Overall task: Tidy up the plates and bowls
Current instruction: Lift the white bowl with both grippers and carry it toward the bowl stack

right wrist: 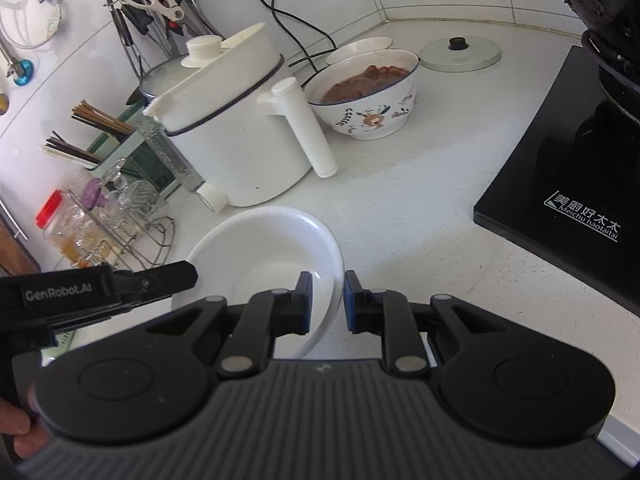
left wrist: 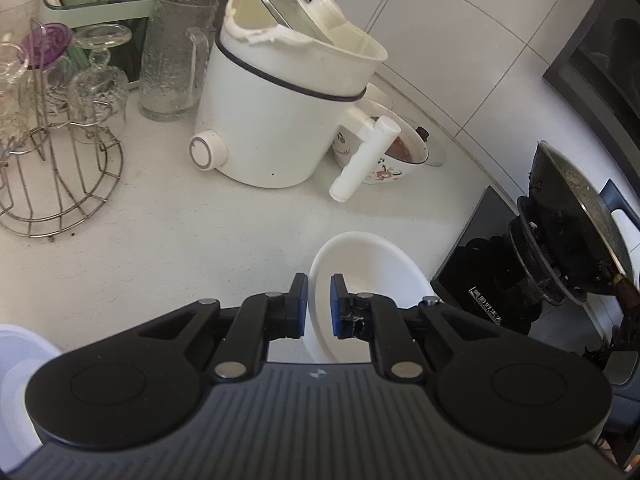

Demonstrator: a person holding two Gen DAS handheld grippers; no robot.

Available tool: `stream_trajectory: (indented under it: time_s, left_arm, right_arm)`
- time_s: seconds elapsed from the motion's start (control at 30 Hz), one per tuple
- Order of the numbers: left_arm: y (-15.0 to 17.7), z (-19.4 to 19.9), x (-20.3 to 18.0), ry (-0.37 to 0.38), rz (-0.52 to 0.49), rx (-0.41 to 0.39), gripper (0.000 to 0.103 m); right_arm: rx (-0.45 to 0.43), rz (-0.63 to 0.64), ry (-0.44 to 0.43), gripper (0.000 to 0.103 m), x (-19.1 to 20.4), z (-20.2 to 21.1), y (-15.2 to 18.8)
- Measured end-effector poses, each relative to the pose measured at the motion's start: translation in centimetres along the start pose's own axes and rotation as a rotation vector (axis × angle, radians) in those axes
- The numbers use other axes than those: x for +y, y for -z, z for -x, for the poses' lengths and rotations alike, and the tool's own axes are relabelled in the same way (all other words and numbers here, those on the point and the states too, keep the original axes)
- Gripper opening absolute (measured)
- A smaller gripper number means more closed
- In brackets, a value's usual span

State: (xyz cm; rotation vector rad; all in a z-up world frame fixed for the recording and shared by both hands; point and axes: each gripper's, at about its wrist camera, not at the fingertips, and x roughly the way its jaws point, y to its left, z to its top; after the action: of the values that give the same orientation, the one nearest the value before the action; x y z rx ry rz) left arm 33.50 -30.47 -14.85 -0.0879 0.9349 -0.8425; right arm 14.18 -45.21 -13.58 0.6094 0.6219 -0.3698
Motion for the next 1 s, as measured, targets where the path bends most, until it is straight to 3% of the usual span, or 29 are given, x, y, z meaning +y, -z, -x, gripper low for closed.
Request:
stream_trajectory:
  time_s: [0.63, 1.0]
  left_arm:
    - [-5.1, 12.7, -1.9, -0.093, 0.098, -0.046, 0.014]
    - [-3.4, 17.1, 0.1, -0.165, 0.183, -0.116, 0.014]
  right_arm:
    - [0.082, 0.056, -0.09, 0.019, 7.8, 6.9, -5.2]
    - [0.129, 0.146, -0.181, 0.019, 11.5, 6.7, -5.1]
